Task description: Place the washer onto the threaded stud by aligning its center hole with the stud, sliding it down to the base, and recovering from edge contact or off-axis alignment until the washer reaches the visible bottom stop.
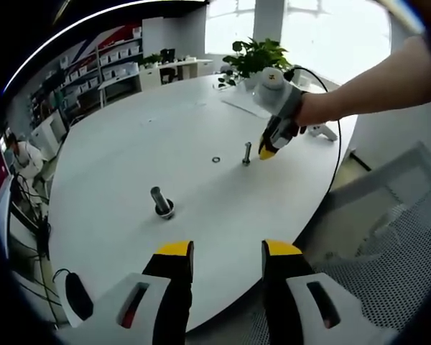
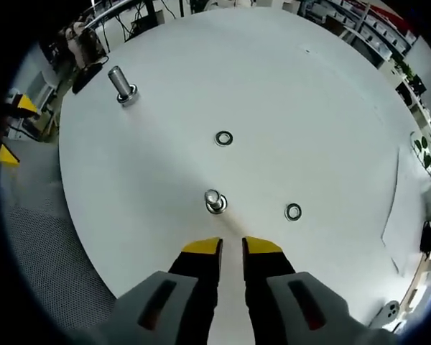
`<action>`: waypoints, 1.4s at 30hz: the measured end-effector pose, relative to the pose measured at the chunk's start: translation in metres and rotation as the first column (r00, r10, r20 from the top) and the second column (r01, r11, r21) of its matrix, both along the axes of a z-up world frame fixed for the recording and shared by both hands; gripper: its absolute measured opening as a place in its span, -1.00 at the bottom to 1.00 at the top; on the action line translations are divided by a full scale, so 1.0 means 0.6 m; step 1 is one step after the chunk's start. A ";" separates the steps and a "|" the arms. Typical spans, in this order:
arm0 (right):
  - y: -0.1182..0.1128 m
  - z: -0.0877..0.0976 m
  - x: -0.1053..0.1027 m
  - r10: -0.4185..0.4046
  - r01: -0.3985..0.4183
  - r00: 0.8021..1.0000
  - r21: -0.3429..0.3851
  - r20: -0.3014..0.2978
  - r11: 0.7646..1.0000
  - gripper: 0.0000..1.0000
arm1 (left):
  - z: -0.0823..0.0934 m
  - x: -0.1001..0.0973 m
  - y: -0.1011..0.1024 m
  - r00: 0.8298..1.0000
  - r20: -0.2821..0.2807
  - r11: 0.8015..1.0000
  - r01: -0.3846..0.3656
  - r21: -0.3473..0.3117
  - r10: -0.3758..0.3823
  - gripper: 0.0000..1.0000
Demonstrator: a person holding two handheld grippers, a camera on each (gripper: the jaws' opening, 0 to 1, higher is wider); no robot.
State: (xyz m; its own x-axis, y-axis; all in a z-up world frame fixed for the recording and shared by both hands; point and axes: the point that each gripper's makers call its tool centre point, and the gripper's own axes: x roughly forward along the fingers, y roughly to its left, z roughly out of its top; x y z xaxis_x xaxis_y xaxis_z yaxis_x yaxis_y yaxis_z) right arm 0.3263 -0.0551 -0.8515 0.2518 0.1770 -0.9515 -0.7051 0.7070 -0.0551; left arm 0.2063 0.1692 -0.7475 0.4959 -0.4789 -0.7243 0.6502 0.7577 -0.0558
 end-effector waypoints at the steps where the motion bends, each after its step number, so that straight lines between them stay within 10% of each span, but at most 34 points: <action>1: -0.006 0.001 0.002 -0.008 0.008 1.000 0.001 0.005 1.000 -0.65 | 0.000 0.001 0.001 1.000 0.001 1.000 -0.001 0.000 0.001 -0.27; 15: -0.064 -0.003 0.021 -0.147 0.146 0.988 0.021 0.041 0.989 -0.50 | -0.001 0.004 0.008 1.000 -0.001 1.000 -0.026 0.005 0.026 -0.28; 42: -0.052 -0.022 0.098 -0.201 0.196 0.976 0.062 0.080 0.979 -0.48 | -0.011 0.005 0.018 0.999 -0.018 0.999 -0.046 0.024 0.047 -0.28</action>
